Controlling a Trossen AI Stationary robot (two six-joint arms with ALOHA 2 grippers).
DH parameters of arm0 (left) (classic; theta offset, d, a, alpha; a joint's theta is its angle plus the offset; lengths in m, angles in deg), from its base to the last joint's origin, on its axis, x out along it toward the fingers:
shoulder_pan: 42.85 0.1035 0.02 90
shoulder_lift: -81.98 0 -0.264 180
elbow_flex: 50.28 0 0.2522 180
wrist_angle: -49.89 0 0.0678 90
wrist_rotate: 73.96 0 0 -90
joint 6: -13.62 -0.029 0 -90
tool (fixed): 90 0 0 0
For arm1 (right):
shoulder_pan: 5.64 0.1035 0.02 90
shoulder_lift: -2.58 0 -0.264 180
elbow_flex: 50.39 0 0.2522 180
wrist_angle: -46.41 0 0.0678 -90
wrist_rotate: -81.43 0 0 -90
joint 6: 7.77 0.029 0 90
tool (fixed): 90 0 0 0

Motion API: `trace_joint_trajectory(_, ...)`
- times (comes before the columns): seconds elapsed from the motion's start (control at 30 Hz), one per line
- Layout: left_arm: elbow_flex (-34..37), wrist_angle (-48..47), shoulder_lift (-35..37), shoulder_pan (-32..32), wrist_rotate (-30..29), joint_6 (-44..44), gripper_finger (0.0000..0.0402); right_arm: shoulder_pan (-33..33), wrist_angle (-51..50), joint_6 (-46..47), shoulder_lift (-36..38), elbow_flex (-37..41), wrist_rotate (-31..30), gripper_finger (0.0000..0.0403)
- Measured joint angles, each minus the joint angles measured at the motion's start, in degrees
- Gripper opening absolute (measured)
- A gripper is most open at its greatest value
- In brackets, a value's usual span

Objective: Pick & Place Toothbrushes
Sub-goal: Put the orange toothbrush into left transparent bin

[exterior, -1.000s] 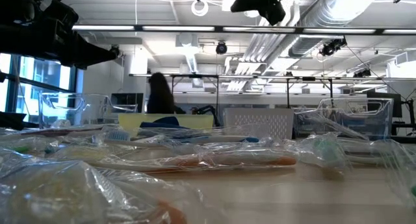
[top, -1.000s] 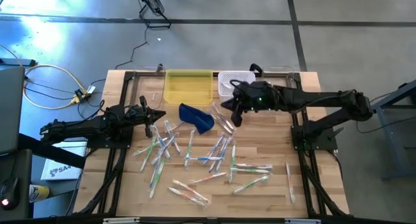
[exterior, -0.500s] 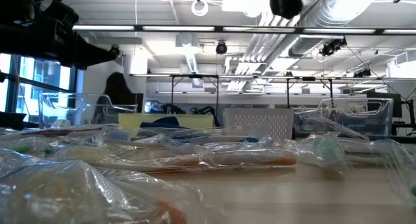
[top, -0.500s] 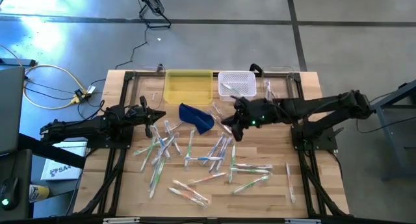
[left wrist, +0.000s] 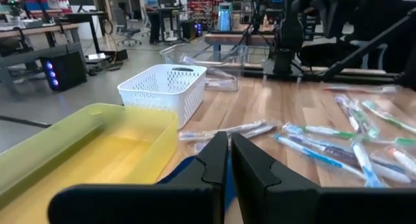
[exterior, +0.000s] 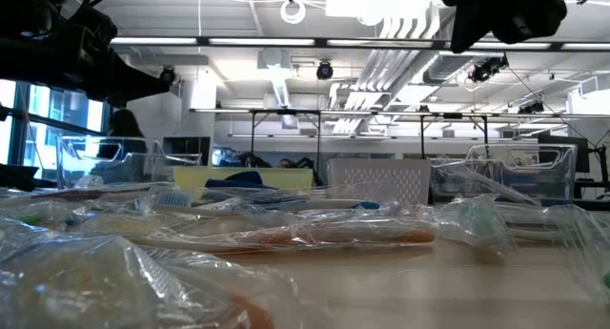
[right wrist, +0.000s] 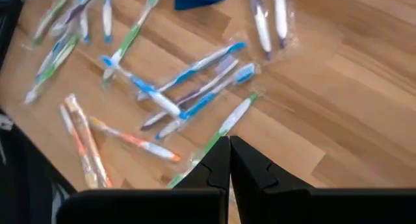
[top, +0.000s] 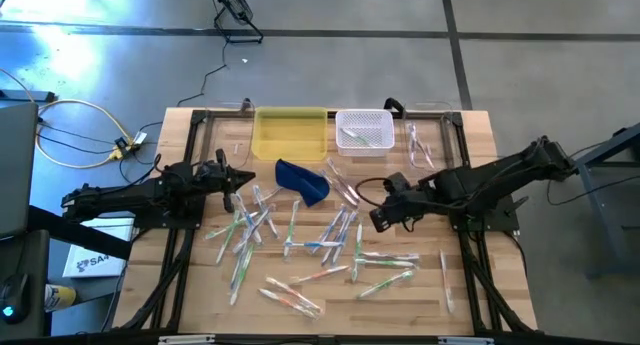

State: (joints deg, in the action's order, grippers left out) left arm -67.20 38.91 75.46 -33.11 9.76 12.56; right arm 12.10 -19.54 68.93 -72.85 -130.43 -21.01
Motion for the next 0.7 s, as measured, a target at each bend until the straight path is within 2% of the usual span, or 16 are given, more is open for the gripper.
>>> trace_joint_trajectory(0.33, 0.0, 0.1, 0.0, 0.0, -0.1, -0.2, 0.0017, 1.3, 0.0, -3.5, 0.0, 0.0, 0.9, 0.0002)
trace_joint_trajectory(0.7, 0.0, 0.1, 0.0, 0.0, -0.1, -0.2, 0.0017, 1.8, -0.4, -3.2, 0.0, 0.0, 0.9, 0.0002)
